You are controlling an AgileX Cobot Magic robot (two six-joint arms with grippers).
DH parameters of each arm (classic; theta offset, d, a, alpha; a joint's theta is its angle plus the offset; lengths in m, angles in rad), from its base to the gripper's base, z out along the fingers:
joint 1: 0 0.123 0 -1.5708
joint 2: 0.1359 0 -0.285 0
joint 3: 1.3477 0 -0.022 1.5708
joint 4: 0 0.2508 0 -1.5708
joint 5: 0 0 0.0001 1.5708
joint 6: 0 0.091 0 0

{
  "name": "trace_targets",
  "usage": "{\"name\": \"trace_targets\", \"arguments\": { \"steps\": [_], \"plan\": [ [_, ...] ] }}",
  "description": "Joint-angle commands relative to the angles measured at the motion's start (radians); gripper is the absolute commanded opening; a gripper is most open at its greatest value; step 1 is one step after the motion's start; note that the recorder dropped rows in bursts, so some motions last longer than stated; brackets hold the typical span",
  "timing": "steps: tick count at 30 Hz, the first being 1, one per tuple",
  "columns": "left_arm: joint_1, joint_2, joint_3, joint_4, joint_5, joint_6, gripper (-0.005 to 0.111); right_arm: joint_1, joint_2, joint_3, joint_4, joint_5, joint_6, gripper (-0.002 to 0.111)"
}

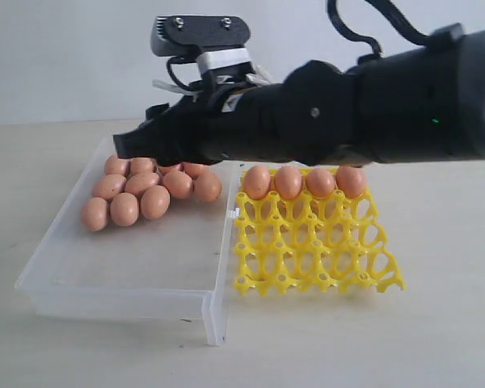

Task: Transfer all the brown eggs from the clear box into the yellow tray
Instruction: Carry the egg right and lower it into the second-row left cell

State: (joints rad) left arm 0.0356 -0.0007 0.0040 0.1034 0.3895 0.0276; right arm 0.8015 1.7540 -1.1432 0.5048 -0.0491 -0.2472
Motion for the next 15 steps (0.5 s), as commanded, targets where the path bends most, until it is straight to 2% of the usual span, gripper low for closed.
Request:
{"name": "trace_targets", "arguments": {
  "steps": [1, 4, 8, 15],
  "plan": [
    [-0.006, 0.001, -0.004, -0.002, -0.009, -0.005, 0.000, -0.065, -0.063, 0.149, 0.115, -0.129, -0.156, 0.000],
    [-0.006, 0.001, -0.004, -0.002, -0.009, -0.005, 0.000, -0.166, -0.063, 0.179, 0.115, -0.124, -0.177, 0.000],
    [-0.006, 0.001, -0.004, -0.002, -0.009, -0.005, 0.000, -0.238, -0.051, 0.179, 0.087, -0.130, -0.180, 0.000],
    [-0.006, 0.001, -0.004, -0.002, -0.009, -0.005, 0.000, -0.251, 0.049, 0.179, 0.080, -0.142, -0.173, 0.000]
  ]
}}
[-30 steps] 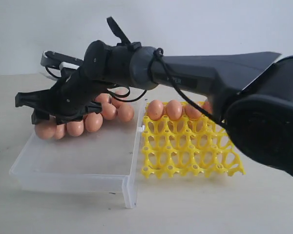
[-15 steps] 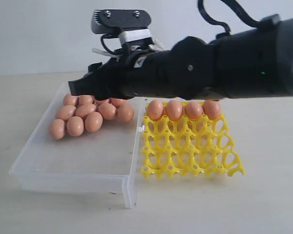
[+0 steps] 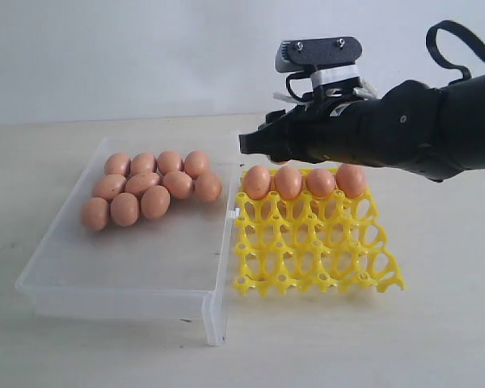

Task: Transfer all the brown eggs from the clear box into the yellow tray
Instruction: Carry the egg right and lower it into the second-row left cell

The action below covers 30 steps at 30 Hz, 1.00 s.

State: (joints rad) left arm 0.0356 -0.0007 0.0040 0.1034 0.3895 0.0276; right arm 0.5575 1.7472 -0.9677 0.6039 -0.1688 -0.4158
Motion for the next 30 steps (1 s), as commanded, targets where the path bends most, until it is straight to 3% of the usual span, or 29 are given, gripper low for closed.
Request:
{"name": "trace_targets", "arguments": {
  "steps": [1, 12, 30],
  "plan": [
    [-0.006, 0.001, -0.004, -0.002, -0.009, -0.005, 0.000, -0.007, 0.073, 0.004, -0.023, -0.031, 0.003, 0.000],
    [-0.006, 0.001, -0.004, -0.002, -0.009, -0.005, 0.000, -0.007, 0.144, 0.004, -0.223, -0.103, 0.285, 0.000],
    [-0.006, 0.001, -0.004, -0.002, -0.009, -0.005, 0.000, 0.012, 0.163, 0.004, -0.350, -0.132, 0.446, 0.000]
  ]
}}
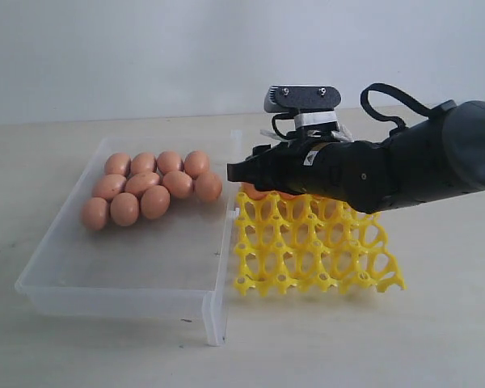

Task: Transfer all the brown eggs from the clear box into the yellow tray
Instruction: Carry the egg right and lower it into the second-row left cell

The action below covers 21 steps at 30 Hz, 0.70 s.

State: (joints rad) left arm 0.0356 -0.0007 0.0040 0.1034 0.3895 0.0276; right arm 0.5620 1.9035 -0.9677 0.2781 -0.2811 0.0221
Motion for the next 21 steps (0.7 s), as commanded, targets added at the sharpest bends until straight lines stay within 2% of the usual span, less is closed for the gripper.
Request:
{"name": "trace_targets", "arguments": {
  "steps": [1, 21],
  "plan": [
    [-0.006, 0.001, -0.004, -0.002, -0.009, -0.005, 0.000, 0.007, 0.010, 0.004, -0.027, -0.014, 0.008, 0.000],
    [-0.006, 0.001, -0.004, -0.002, -0.009, -0.005, 0.000, 0.025, 0.070, 0.004, -0.034, -0.013, 0.006, 0.000]
  ]
}}
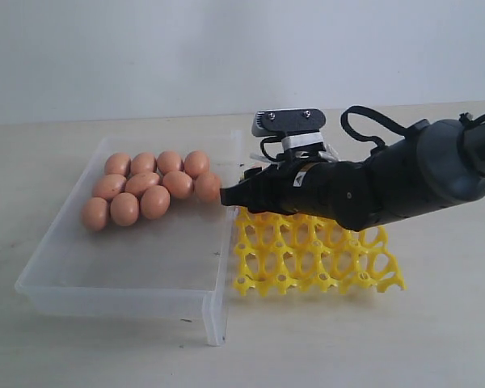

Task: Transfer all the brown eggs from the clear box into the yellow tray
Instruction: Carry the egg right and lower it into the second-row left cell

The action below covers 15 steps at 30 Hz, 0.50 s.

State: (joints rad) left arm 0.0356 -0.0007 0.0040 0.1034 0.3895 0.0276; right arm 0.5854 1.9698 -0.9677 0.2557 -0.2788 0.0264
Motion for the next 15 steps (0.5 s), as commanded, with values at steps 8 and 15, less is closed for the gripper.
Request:
{"name": "trace_targets", "arguments": {
  "steps": [8, 15],
  "plan": [
    [-0.006, 0.001, -0.004, -0.002, -0.009, -0.005, 0.000, 0.002, 0.003, 0.004, -0.013, -0.007, -0.050, 0.013],
    [-0.006, 0.001, -0.004, -0.002, -0.009, -0.005, 0.000, 0.002, -0.013, 0.004, -0.013, -0.003, -0.050, 0.054]
  ]
}}
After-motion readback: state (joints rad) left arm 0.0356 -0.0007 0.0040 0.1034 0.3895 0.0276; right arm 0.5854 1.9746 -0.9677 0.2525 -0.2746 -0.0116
